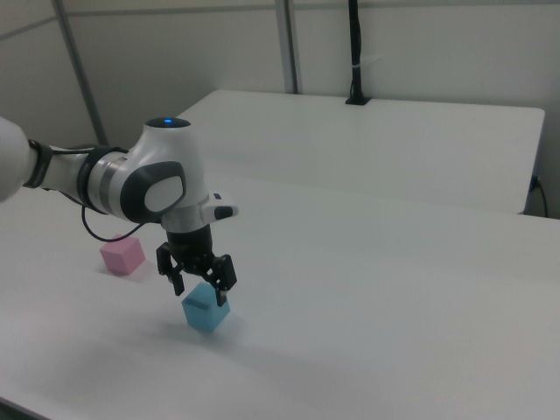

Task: Put blue cube on pink cube
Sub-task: 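Close the gripper on the light-blue cube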

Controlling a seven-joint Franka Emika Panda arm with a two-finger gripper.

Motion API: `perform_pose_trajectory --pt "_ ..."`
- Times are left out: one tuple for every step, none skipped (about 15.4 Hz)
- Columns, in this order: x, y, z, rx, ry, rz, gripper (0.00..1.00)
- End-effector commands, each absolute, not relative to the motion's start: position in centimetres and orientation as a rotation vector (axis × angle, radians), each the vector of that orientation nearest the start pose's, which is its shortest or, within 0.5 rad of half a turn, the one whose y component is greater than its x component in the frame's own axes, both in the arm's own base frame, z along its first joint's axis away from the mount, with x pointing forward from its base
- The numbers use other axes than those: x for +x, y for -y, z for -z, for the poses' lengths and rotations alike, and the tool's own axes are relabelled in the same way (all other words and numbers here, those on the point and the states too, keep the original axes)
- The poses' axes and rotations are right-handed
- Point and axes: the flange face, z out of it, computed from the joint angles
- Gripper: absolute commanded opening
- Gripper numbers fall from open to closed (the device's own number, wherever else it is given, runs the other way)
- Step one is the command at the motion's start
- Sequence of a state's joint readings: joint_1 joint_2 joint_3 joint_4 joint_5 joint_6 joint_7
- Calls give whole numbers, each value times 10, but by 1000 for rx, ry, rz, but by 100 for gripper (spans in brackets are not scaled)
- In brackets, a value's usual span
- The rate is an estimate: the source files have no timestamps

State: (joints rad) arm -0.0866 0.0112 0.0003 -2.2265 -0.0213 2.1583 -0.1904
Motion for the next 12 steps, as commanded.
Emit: perform_pose_trajectory --pt "520 28 -345 -3132 197 -111 100" --pt "522 28 -341 -3134 185 -95 100" --pt "525 27 -334 -3140 165 -95 100" --pt "527 22 -324 -3145 152 -115 100" --pt "529 11 -319 -3154 155 -113 99" --pt "530 7 -318 -3170 127 -109 86" --pt "531 7 -321 -3181 76 -101 75" --pt "532 8 -328 -3183 53 -93 68" --pt "533 7 -333 -3184 51 -110 67" --pt "534 7 -340 -3184 51 -129 65" --pt "536 8 -352 -3186 49 -137 65" --pt "536 8 -361 -3187 46 -149 65"
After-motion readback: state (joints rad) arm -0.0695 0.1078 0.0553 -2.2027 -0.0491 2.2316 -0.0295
